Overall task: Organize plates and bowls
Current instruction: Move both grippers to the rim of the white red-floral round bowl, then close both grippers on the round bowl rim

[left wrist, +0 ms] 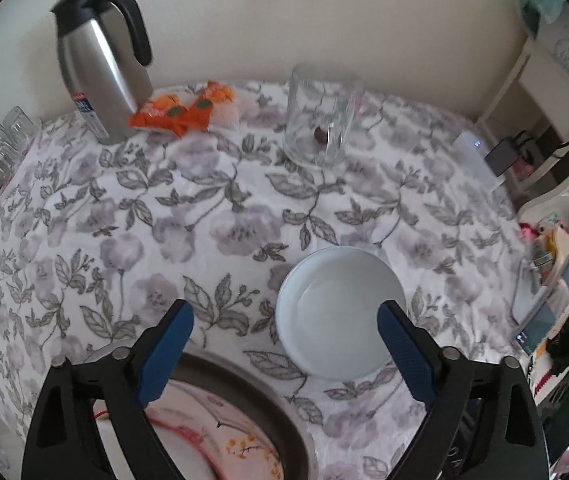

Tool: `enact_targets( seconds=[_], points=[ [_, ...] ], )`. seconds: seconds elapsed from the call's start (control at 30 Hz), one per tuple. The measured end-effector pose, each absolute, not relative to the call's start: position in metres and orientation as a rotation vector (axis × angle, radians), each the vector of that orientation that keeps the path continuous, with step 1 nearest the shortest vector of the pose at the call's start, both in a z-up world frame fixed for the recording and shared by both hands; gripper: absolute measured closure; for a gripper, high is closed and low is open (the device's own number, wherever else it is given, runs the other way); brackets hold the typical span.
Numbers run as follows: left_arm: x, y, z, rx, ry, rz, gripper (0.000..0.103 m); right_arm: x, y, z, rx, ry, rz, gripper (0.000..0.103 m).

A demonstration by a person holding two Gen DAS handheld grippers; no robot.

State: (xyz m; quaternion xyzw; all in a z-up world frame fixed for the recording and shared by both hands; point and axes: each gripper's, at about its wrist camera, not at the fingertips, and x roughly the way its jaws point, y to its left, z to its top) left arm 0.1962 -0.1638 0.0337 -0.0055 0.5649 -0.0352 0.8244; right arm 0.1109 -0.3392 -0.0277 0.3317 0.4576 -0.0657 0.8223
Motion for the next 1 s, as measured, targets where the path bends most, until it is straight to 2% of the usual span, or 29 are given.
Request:
enact_targets(
  seconds=[0.13, 0.57, 0.8, 1.0],
  points=[
    [0.215, -0.175, 0.009, 0.000, 1.304, -0.074, 0.015, 0.120, -0.337, -0.042, 0.721, 1.002, -0.129, 0.025],
    [0.251, -0.186, -0.043, 0.036, 1.412, -0.037, 0.031, 0.143, -0.321, -0.071, 0.719, 1.075, -0.084, 0.041],
    [0.260, -0.185, -0.065, -0.002, 1.457, -0.052, 0.048, 0.151, -0.318, -0.076, 0.720, 1.080, -0.072, 0.060],
    [0.262, -0.194, -0.067, 0.003, 1.449, -0.087, 0.051, 0.155, -0.314, -0.076, 0.748, 1.071, -0.024, 0.080]
  ],
)
